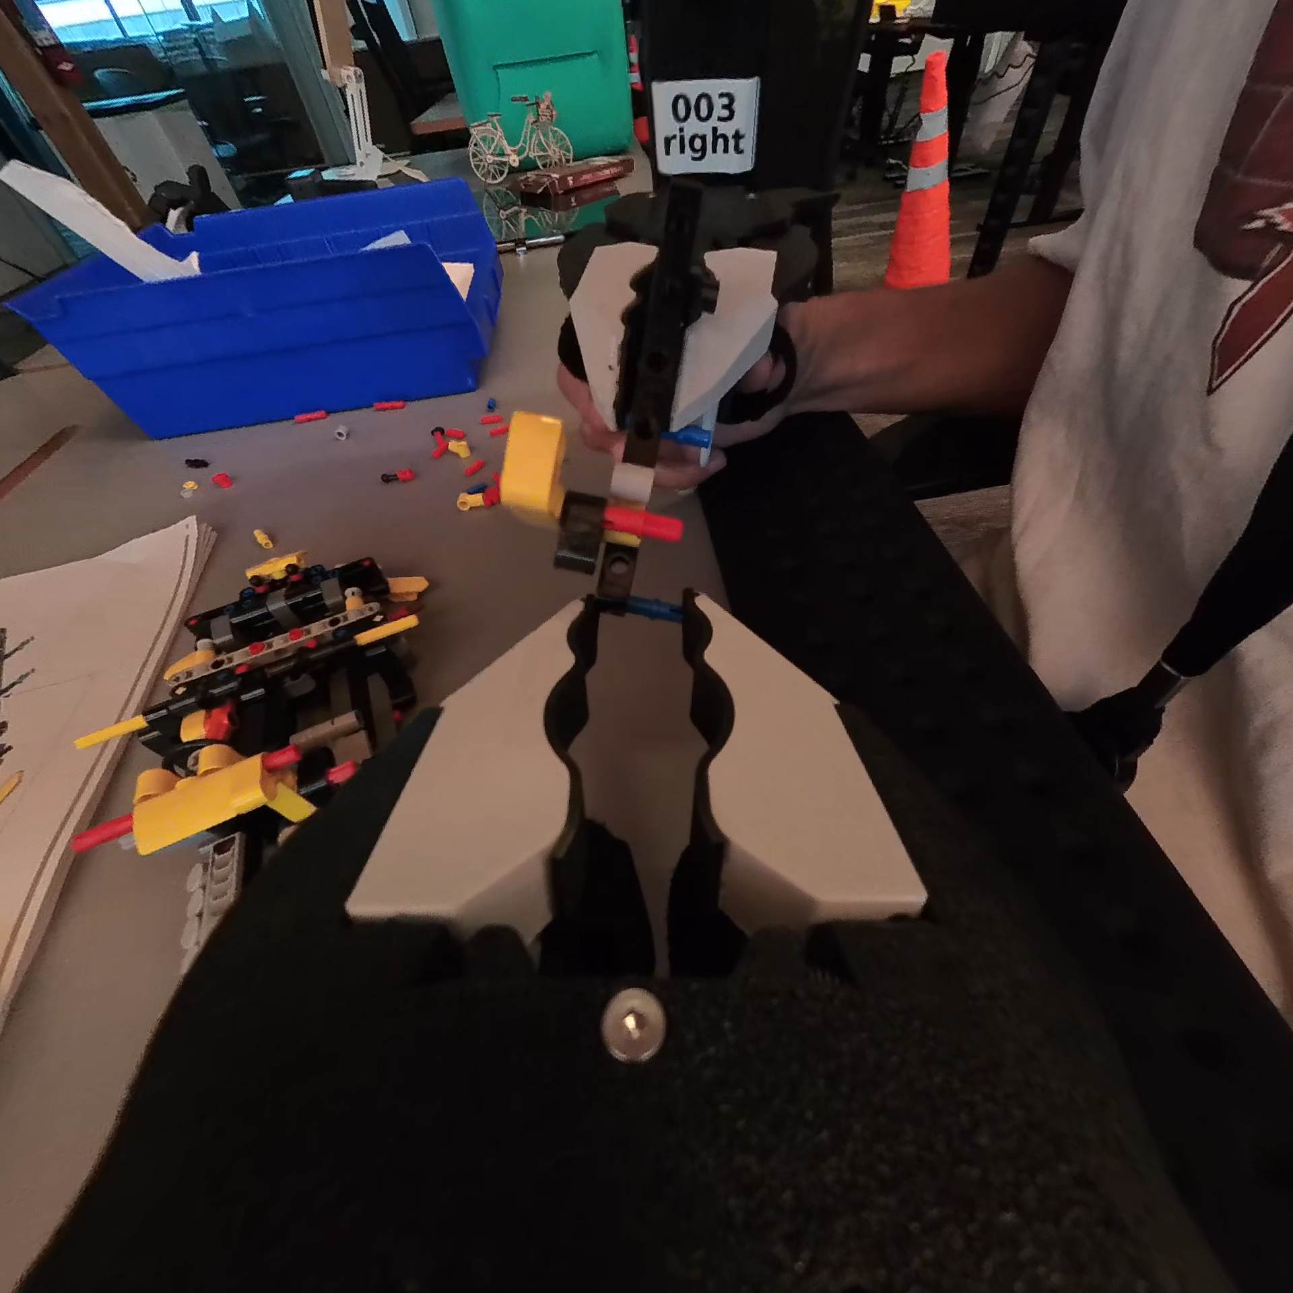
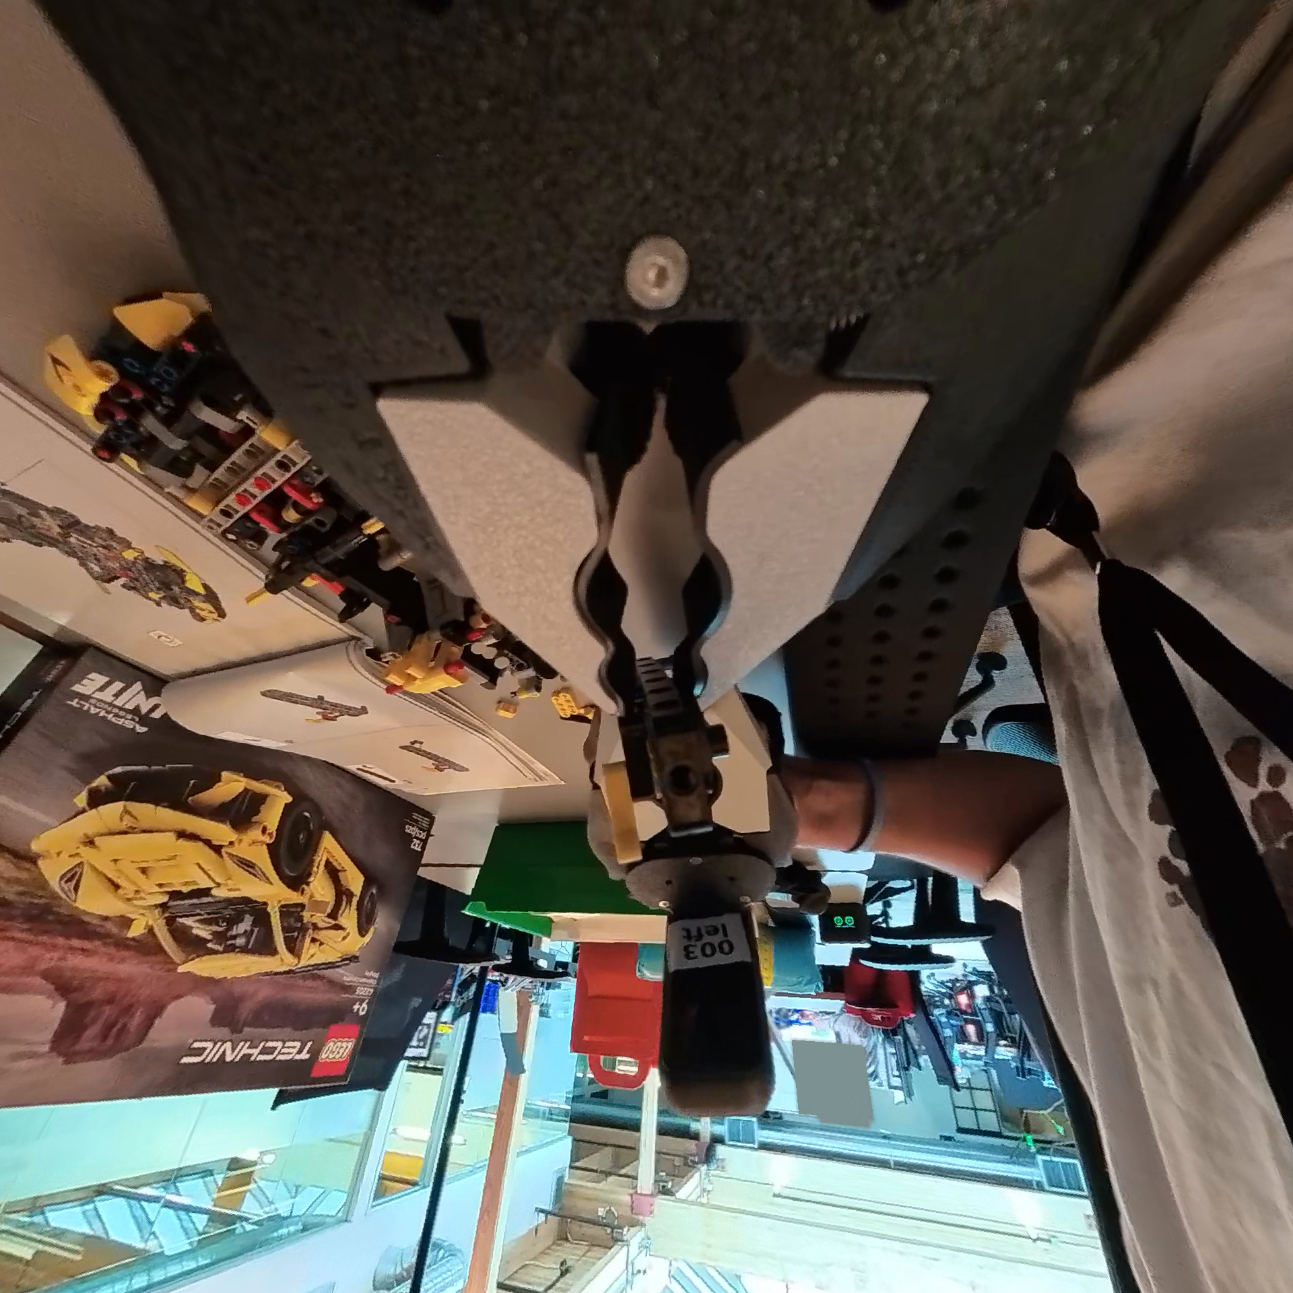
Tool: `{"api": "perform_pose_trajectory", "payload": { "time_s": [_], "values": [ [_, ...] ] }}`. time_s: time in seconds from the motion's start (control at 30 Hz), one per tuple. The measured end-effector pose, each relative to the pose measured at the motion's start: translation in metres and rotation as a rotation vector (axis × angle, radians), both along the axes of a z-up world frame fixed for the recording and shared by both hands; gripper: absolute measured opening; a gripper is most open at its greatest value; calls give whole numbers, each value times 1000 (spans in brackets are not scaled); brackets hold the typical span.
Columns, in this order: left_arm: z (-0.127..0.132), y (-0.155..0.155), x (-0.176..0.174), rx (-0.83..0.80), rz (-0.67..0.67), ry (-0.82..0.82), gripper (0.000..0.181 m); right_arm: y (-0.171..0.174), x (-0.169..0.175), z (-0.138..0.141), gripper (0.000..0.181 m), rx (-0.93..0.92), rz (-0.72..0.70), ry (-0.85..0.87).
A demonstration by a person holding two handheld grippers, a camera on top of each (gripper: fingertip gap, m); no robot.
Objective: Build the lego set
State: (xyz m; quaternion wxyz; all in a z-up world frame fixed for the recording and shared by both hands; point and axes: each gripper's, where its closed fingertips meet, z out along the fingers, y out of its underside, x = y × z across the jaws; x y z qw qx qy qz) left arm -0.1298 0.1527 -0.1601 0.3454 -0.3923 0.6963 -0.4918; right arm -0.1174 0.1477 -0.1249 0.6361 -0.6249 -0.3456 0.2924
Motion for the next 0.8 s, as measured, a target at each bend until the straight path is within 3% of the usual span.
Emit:
{"api": "perform_pose_trajectory", "payload": {
  "time_s": [0.37, 0.47, 0.53, 0.8],
  "values": [
    [3, -1, 0, -66, -12, -1, 24, 1, 2, 2, 10, -62, 25, 65],
    [5, 3, 1, -146, -6, 22, 24, 7, 5, 4, 10, -89, 9, 111],
    [5, 4, 1, -194, -11, 38, 24, 13, 10, 5, 23, -79, -45, 120],
    [10, -1, -1, -394, -48, 100, 24, 15, 13, 5, 29, -161, 0, 203]
  ]
}}
